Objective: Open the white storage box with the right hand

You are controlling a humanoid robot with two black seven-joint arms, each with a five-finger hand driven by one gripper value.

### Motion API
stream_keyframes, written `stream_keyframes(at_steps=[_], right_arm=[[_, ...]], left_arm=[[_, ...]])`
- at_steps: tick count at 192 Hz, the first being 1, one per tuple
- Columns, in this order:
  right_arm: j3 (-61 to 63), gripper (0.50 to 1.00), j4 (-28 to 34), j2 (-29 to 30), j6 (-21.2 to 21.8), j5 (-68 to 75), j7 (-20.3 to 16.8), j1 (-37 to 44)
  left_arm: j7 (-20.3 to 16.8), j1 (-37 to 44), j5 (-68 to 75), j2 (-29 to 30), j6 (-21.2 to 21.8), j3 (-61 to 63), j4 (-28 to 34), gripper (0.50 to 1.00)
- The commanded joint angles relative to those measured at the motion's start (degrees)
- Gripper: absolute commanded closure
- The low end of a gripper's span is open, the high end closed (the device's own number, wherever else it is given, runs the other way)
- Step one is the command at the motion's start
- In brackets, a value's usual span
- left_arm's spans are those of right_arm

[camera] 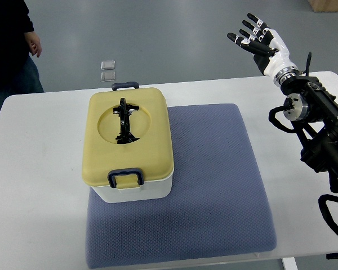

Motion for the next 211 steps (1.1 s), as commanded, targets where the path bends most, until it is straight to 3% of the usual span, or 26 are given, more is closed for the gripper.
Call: stream_keyframes(at_steps=[1, 211], right_arm=[[-0.03, 0.572, 0.00, -0.02, 0.00, 0.00, 0.00, 0.11], [-0.20, 0.572, 0.00, -0.81, 0.44, 0.09, 0.09, 0.90]], left_arm=[[0.00, 0.00, 0.00, 0.00, 0.00, -0.01, -0.02, 0.500], [0.00, 0.00, 0.00, 0.00, 0.00, 0.52, -0.11, 0.500]])
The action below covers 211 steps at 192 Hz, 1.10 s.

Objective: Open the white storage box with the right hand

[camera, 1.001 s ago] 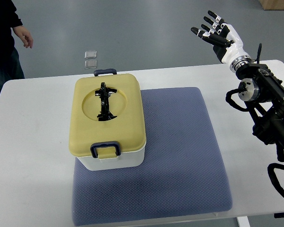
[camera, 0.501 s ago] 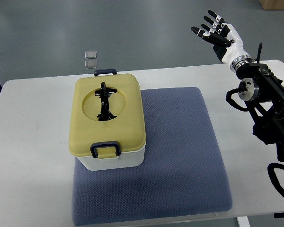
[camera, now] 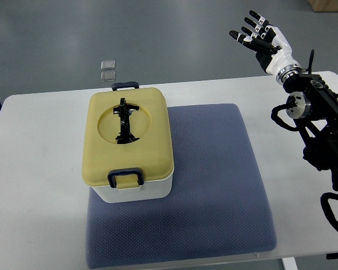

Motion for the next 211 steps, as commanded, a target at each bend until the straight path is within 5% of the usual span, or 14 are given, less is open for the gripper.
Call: stream_keyframes(at_steps=[1, 211], right_arm=[[-0.29, 0.572, 0.00, -0.03, -0.08, 0.03, 0.01, 0.21], [-2.66, 0.572, 0.00, 0.58, 0.54, -0.94, 2.55, -4.53]], left_arm=[[0.00, 0.00, 0.00, 0.00, 0.00, 0.08, -0.03, 0.500], [0.00, 0.00, 0.00, 0.00, 0.00, -0.01, -0.03, 0.500]])
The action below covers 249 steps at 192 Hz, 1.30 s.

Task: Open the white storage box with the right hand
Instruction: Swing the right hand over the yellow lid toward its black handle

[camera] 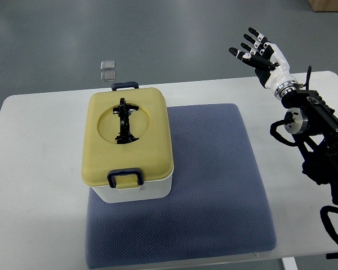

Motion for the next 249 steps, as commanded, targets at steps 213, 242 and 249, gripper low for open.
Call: stream_keyframes(at_steps=[213, 242, 249], right_arm=[[-34.19, 0.579, 13.27, -10.02, 26.26, -36.03, 7.43, 28.97], [-39.82, 0.581, 14.15, -9.84, 26.26, -43.41, 11.47, 32.66], [-40.70, 0.583, 14.24, -9.84, 26.26, -44.55, 12.09, 33.36]], left_arm=[[0.00, 0.00, -0.02, 0.00, 0.00, -0.06, 0.00, 0.500], [0.00, 0.00, -0.02, 0.00, 0.00, 0.03, 0.00, 0.500], [0.00, 0.00, -0.02, 0.00, 0.00, -0.05, 0.00, 0.500]])
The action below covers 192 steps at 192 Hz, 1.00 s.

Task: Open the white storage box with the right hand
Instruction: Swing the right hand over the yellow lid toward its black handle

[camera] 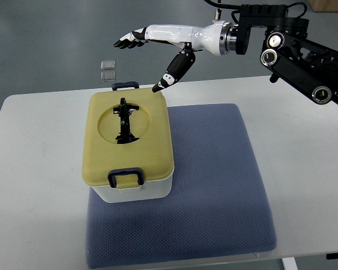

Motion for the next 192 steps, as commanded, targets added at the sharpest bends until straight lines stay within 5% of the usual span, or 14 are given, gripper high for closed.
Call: stream_keyframes(at_steps=[1, 85, 192], right_arm=[[-3.18, 0.583, 0.44, 0.08, 0.02, -4.23, 2.38, 2.33], [-11.62, 0.601, 3.87, 0.87, -0.06, -8.45, 3.79, 8.66], [-15.75, 0.701, 5.36, 3.95, -0.06, -13.55, 3.79, 13.58]], left_arm=[[0.00, 0.00, 0.00, 0.00, 0.00, -0.05, 0.00, 0.500], [0.00, 0.00, 0.00, 0.00, 0.00, 0.04, 0.00, 0.500], [0.00, 0.00, 0.00, 0.00, 0.00, 0.04, 0.00, 0.500]])
